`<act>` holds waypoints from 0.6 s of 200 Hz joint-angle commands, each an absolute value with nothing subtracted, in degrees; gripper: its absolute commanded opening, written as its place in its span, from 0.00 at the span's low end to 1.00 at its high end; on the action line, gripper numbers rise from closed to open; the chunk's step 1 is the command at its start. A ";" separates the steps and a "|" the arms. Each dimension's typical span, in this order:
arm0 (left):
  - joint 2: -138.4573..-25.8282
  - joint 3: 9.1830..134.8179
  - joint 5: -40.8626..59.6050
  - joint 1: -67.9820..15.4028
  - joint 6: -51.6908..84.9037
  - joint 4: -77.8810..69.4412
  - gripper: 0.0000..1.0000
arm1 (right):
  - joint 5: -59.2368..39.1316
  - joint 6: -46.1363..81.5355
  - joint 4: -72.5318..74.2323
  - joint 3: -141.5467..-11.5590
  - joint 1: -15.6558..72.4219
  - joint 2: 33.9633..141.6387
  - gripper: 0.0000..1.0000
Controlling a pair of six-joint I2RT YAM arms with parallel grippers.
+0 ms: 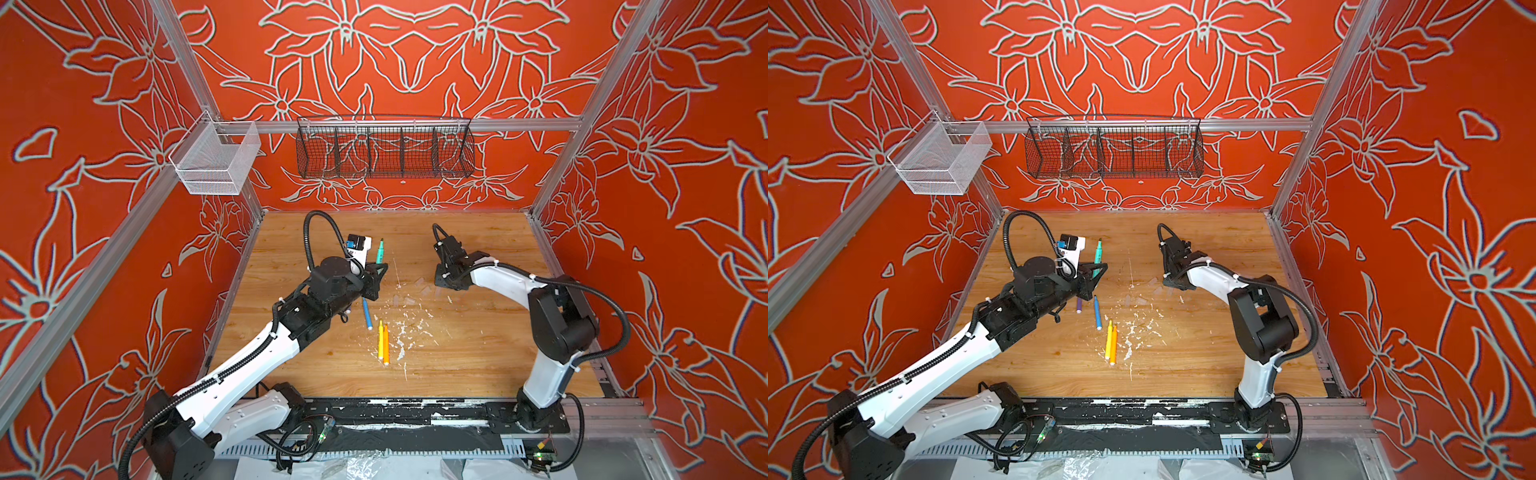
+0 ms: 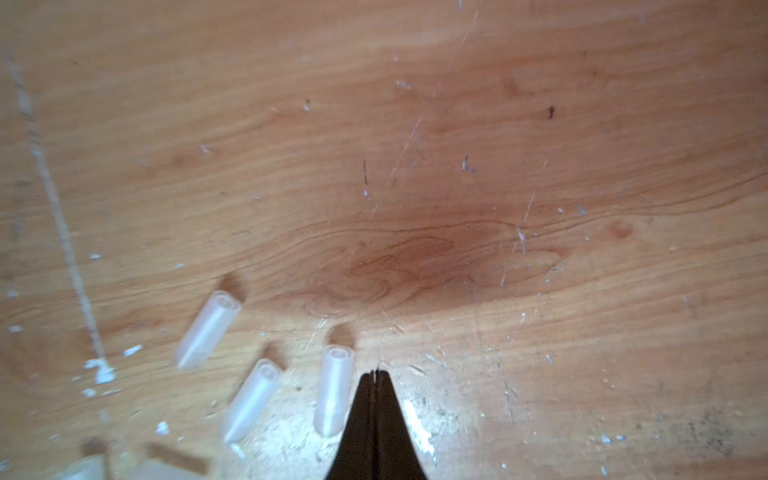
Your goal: Insert the pens into the pen caps
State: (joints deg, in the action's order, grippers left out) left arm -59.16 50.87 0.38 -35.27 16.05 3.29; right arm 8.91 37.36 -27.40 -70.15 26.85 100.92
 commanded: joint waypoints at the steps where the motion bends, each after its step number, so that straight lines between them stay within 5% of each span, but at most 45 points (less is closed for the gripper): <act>1: -58.38 50.14 1.71 -35.33 15.25 1.23 0.00 | 5.54 37.71 -27.03 -68.73 27.17 98.53 0.20; 58: -57.04 49.04 2.15 -35.35 15.17 0.33 0.00 | 3.84 37.28 -29.00 -71.73 27.68 103.97 0.33; 120: -57.59 49.44 2.20 -35.33 15.03 0.53 0.00 | 4.24 36.74 -29.86 -73.45 28.19 108.45 0.37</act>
State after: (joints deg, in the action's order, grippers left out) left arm -58.08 48.99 1.61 -35.27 15.64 2.39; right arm 4.05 37.21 -28.14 -71.31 27.66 107.31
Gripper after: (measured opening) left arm 0.139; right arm 0.368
